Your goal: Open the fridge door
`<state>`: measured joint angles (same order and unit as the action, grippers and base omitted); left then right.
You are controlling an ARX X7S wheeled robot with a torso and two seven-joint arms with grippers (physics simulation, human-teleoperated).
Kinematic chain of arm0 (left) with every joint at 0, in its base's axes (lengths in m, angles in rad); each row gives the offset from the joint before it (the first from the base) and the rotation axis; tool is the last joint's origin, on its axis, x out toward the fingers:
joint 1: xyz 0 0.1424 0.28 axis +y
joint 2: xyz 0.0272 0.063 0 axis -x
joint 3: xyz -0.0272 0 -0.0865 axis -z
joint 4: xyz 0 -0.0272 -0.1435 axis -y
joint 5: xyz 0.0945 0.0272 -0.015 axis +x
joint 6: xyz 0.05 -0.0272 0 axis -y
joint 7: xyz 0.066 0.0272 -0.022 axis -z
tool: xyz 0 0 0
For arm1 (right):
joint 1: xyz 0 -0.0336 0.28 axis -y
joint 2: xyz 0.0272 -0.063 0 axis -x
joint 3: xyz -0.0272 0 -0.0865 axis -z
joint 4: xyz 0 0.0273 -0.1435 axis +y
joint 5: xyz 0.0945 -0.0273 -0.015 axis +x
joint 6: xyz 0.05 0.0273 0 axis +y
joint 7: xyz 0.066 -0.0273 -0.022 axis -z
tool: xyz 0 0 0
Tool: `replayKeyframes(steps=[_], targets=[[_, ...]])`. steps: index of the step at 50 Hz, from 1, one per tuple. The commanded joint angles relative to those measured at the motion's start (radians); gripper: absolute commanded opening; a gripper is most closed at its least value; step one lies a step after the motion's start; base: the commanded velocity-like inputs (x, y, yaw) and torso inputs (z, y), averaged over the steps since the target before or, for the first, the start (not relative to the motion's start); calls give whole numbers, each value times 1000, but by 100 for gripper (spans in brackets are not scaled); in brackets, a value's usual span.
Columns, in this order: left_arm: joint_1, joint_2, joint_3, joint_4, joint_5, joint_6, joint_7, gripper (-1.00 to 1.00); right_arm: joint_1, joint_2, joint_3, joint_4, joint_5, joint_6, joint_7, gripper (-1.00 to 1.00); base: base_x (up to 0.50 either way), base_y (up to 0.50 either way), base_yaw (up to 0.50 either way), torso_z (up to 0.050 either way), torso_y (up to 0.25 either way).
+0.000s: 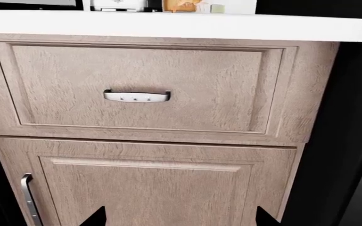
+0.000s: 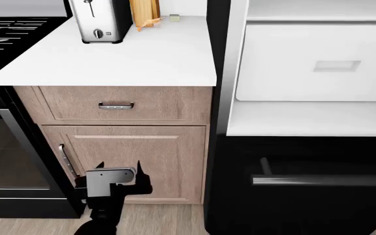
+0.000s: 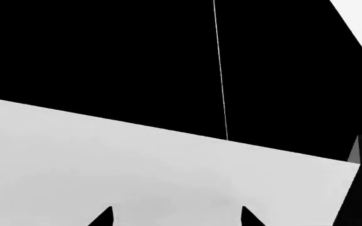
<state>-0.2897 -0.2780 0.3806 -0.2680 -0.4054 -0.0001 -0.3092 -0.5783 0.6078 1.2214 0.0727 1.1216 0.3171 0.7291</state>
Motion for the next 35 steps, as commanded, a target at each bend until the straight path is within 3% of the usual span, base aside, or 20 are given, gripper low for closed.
replayKeyframes(steps=[1,10,17,25,30,35], targets=[[22,-7,-2,27,-6,5,-11,100,55,150,-39,177,-24,62,-24,100,0,0,0,0,0],[106,-35,2,126,-4,-2,-45,100,176,315,-107,436,-36,82,-39,100,0,0,0,0,0],[129,-42,5,147,0,0,-55,100,225,385,-114,591,-71,44,-27,100,0,0,0,0,0],[90,-32,6,108,-3,-4,-44,100,320,530,-182,934,-126,-11,-151,100,0,0,0,0,0],[100,-36,7,120,-4,-6,-49,100,497,629,-315,1208,-212,-74,-259,100,0,0,0,0,0],[81,-32,9,102,-5,-10,-44,100,546,648,-324,1235,-279,-60,-266,100,0,0,0,0,0]])
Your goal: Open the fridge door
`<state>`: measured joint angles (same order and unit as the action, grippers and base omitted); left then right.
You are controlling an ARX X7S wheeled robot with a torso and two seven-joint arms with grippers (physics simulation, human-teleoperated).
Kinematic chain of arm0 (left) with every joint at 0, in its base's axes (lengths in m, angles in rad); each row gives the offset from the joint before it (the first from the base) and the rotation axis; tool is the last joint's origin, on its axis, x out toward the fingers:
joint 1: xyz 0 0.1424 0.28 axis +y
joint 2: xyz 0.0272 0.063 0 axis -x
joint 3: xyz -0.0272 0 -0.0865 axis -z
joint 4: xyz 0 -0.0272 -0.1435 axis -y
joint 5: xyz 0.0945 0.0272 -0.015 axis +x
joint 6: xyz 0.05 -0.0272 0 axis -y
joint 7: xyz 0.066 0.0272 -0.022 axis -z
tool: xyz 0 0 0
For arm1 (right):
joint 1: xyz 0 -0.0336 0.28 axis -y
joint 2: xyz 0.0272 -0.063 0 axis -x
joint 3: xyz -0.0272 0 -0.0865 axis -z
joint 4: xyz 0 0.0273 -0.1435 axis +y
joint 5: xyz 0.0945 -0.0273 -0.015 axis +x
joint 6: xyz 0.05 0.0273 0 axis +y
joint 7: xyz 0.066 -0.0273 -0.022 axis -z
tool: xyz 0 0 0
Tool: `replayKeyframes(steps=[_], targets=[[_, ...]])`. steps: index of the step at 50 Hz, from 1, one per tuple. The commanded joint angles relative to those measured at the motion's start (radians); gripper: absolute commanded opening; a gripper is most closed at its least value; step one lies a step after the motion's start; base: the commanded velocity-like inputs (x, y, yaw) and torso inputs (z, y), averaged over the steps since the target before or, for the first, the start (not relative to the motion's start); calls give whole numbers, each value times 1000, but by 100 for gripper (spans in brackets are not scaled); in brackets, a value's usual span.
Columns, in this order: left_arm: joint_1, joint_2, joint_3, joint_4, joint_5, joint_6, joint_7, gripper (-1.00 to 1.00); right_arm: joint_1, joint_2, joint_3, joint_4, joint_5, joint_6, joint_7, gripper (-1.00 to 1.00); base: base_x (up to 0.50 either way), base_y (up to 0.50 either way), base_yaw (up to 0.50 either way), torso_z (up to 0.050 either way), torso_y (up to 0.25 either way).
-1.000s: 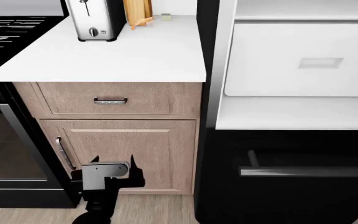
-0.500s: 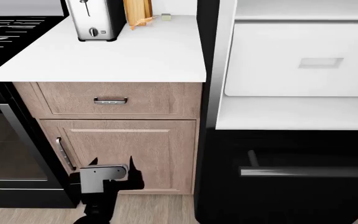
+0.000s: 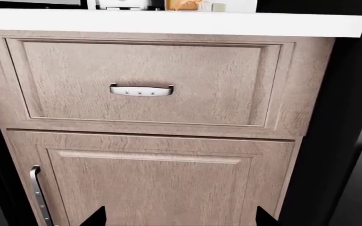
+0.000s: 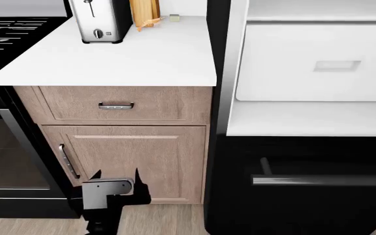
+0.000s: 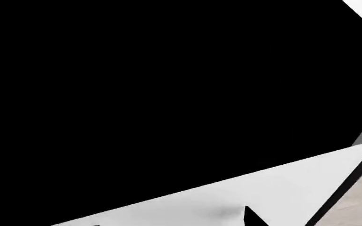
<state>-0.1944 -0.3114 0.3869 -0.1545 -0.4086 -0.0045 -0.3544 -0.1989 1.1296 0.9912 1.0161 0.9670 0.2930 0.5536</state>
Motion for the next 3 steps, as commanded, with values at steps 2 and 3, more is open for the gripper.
replayKeyframes(steps=[2,3], targets=[[-45,11,3,-48,-2,-5,11,100,178,130,-86,292,-171,8,-98,100,0,0,0,0,0],[-62,16,3,-67,-2,-5,17,100,171,129,-61,292,-198,8,-95,100,0,0,0,0,0]])
